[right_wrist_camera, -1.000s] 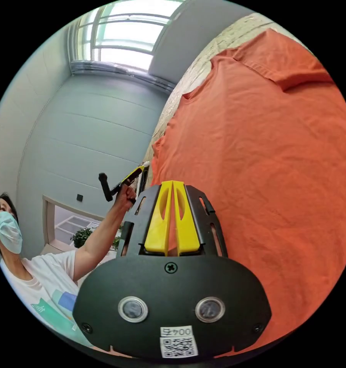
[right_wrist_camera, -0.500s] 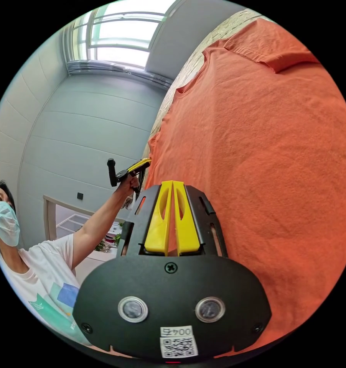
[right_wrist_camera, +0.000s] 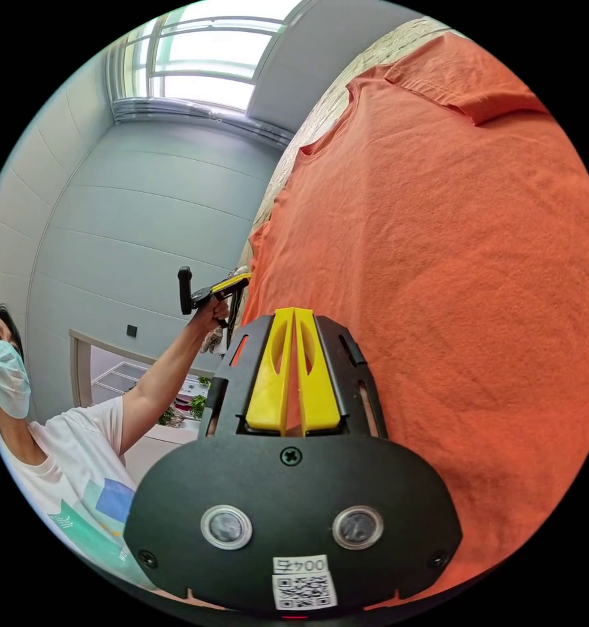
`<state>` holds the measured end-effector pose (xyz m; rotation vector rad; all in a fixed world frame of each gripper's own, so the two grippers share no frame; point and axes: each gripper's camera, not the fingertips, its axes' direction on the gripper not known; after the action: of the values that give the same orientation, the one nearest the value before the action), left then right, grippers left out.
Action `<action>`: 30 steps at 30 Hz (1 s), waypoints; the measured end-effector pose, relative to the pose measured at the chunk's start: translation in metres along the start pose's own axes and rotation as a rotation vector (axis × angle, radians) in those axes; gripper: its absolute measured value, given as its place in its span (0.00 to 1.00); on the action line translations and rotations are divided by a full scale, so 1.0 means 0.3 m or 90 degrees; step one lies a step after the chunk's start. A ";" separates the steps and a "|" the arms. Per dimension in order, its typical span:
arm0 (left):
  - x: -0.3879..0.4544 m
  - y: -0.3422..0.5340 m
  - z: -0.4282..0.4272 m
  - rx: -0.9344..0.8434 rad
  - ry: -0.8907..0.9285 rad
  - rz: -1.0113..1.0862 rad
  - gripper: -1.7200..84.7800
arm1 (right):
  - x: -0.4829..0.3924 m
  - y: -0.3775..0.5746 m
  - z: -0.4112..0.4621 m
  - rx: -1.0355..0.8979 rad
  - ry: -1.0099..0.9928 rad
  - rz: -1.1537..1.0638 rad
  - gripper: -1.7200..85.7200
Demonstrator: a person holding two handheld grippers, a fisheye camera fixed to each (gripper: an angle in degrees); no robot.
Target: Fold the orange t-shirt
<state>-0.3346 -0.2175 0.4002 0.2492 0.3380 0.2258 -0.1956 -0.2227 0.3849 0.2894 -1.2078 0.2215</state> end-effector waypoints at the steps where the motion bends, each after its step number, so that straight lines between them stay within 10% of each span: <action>1: -0.003 0.004 -0.037 0.011 0.003 0.001 0.05 | -0.010 -0.006 0.005 0.000 0.001 0.000 0.01; 21: -0.271 0.233 -0.584 0.252 0.167 -0.306 0.02 | -0.690 -0.372 0.347 -0.061 0.120 -0.134 0.06; 27: -0.186 0.056 -0.432 -0.015 0.101 -0.289 0.02 | -1.091 -0.600 0.645 -0.118 0.177 -0.243 0.07; 30: -0.258 0.135 -0.542 0.030 0.107 -0.367 0.02 | -1.251 -0.707 0.748 -0.128 0.214 -0.276 0.07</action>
<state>-0.4703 -0.1665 0.2858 0.1704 0.5665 -0.3320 -0.4539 -0.5031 0.0836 0.3169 -0.8027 -0.2210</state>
